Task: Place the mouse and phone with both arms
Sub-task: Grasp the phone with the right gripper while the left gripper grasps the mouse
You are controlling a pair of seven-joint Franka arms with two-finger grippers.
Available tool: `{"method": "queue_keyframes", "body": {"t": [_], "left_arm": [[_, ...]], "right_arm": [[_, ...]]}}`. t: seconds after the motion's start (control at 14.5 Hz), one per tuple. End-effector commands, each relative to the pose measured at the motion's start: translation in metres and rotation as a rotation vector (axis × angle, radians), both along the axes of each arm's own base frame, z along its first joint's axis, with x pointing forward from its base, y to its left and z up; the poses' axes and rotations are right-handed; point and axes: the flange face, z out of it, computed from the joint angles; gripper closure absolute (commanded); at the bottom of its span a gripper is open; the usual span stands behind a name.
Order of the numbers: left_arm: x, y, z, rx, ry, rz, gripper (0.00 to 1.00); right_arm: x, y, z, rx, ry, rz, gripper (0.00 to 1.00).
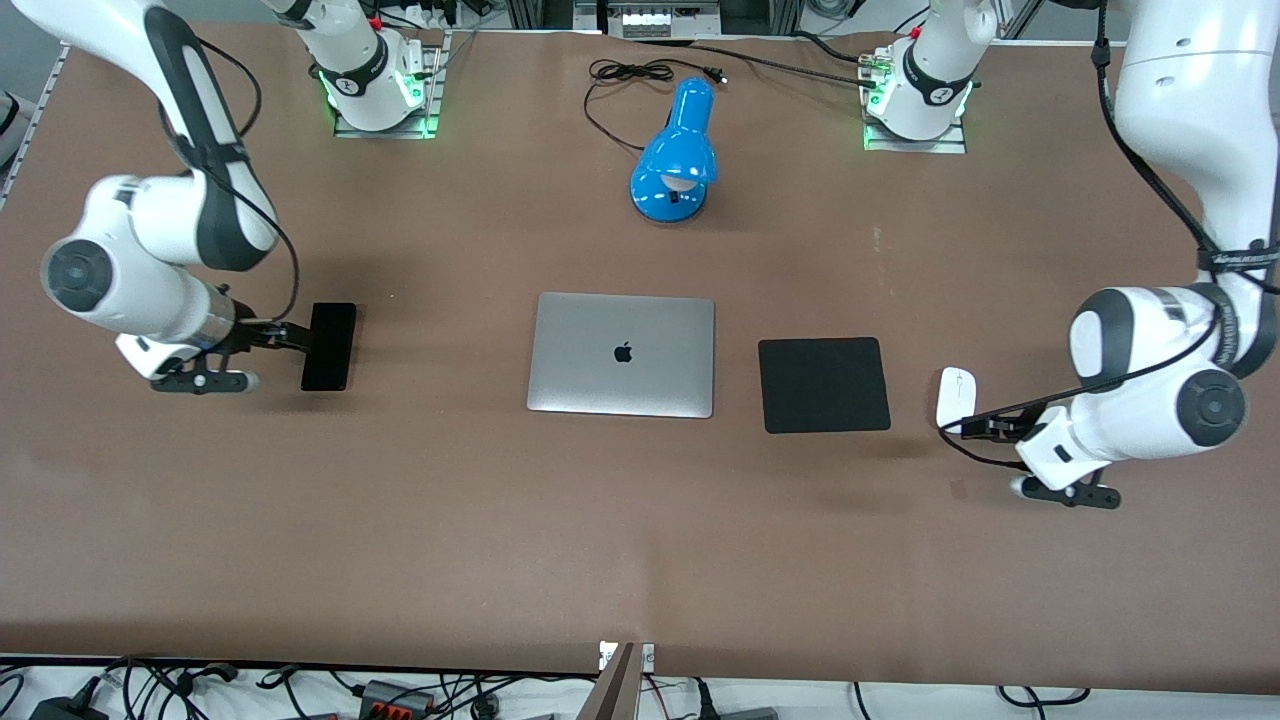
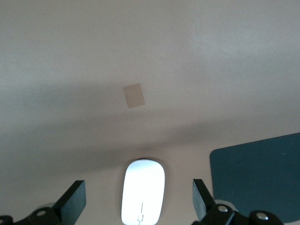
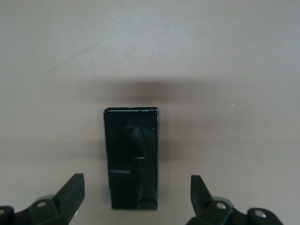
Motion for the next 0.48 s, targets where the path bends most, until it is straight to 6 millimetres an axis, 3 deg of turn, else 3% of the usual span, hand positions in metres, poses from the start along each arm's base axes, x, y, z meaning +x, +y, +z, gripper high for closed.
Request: {"method": "queue_keyframes", "body": {"t": [0.0,0.14,0.41], "left_arm": [[-0.011,-0.003,-0.011,0.054,-0.023,-0.099,0.0],[-0.018,-0.005,-0.024,0.054,0.001,-0.107,0.0],[-0.038,-0.007,-0.058,0.05,0.003,-0.112,0.0]], "right_arm": [[-0.013,-0.001,-0.047,-0.009,-0.014,0.002,0.0],[-0.014,0.0,-0.064,-0.01,-0.02,-0.019,0.0],[-0.017,0.007,-0.079,-0.017,-0.003,-0.057,0.0]]}}
